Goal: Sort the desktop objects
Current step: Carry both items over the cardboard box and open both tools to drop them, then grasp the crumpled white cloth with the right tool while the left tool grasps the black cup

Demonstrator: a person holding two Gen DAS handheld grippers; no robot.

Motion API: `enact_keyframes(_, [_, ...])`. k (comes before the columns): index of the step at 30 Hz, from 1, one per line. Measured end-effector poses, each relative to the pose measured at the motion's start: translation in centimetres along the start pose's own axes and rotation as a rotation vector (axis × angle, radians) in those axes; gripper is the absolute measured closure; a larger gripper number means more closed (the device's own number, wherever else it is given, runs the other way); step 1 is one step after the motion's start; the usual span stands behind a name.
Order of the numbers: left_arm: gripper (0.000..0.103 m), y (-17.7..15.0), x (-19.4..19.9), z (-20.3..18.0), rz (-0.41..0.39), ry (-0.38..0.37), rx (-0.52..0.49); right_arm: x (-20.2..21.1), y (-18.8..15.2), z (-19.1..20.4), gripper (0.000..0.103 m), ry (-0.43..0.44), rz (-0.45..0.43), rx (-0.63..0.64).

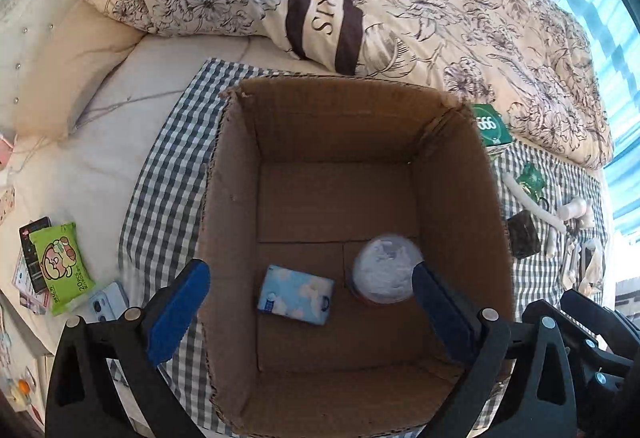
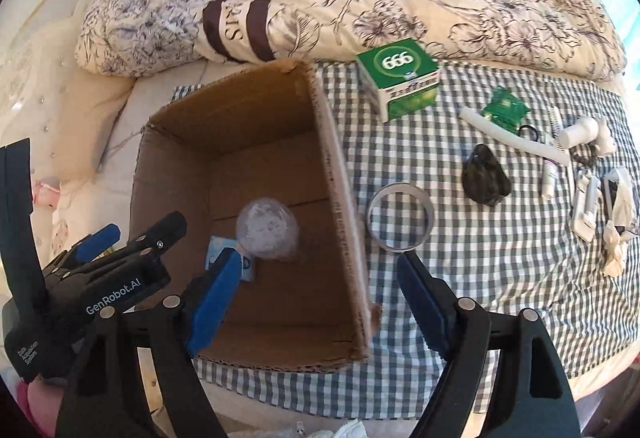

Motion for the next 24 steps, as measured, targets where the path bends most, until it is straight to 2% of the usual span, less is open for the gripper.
enact_keyframes(3, [0.000,0.6,1.2,-1.1,-0.016,-0.002,-0.010,1.6,0.0,-1.1,0.023,-0.007,-0.028,-0.018])
enact_keyframes(7, [0.000,1.5,4.0,-4.5,-0.061,-0.019,-0.047,4.6,-0.1,-4.1,0.023,-0.018,-0.080,-0.060])
enact_keyframes(11, [0.000,1.9,6.5,-9.4,-0.105,-0.036,-0.102,8.4,-0.6,-9.2,0.023,-0.052,-0.140,-0.130])
enact_keyframes(15, [0.000,0.9,8.1,-16.3,-0.132,-0.073,-0.153,11.5,-2.1,-16.6,0.023,-0.103,-0.169,-0.209])
enact_keyframes(18, [0.000,-0.6,8.3,-20.7,-0.135,-0.070,-0.171,13.0,-3.5,-22.7,0.023,-0.134,-0.164,-0.264])
enact_keyframes(24, [0.000,-4.6,6.4,-27.4,-0.066,-0.037,-0.120,14.9,-5.6,-33.8,0.023,-0.177,-0.111,-0.306])
Point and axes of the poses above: each gripper's, at about its wrist camera, not at the fingertips, and x roughly against the way its jaws point, z to its left, y to its top, the point moved 7 cm from there along -x, roughly the way its jaws point, and after that the axes turned 8 degrees about y, right-handed, at the moved point
